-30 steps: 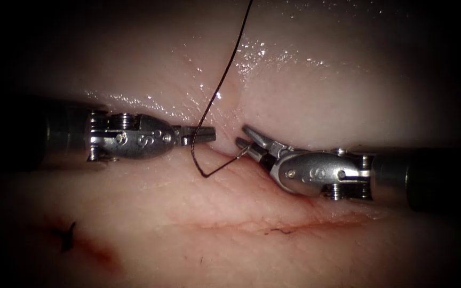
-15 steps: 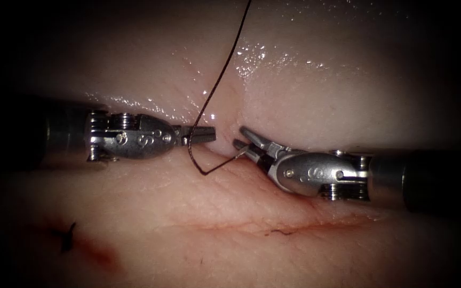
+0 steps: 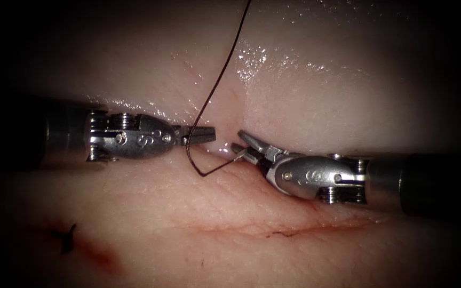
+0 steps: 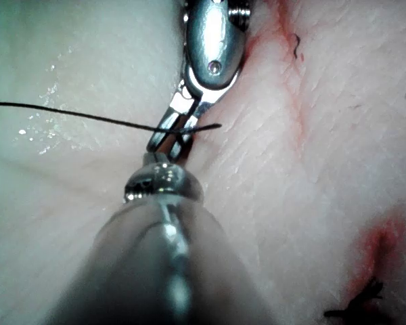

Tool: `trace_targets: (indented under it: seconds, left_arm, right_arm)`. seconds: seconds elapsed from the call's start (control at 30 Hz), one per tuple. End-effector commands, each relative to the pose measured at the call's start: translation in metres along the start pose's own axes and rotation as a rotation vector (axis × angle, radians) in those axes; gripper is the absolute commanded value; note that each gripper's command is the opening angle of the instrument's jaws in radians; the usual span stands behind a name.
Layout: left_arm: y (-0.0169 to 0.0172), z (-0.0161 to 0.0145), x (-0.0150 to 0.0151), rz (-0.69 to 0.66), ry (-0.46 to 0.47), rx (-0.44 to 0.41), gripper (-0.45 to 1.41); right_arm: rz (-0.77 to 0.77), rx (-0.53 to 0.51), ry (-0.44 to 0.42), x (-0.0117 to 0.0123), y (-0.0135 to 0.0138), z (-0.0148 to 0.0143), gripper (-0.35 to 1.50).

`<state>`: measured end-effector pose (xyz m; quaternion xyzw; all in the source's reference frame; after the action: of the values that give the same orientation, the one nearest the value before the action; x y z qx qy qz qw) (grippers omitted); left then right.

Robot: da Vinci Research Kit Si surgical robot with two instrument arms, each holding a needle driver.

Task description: Wound Closure

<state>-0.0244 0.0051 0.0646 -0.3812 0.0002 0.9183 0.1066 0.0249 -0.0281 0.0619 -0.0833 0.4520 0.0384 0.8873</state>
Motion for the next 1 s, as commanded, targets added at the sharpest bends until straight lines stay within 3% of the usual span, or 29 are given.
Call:
trace_targets:
  seconds: [0.03, 1.0]
  left_arm:
    - [0.0002, 0.0007, -0.0001, 0.000, 0.000, -0.001, -0.45]
    - [0.0002, 0.0007, -0.0001, -0.001, 0.002, -0.002, -0.45]
  right_arm:
    - [0.002, 0.000, 0.005, 0.0004, -0.0002, 0.0004, -0.35]
    - [0.044, 0.011, 0.009, -0.0001, -0.0003, -0.0003, -0.35]
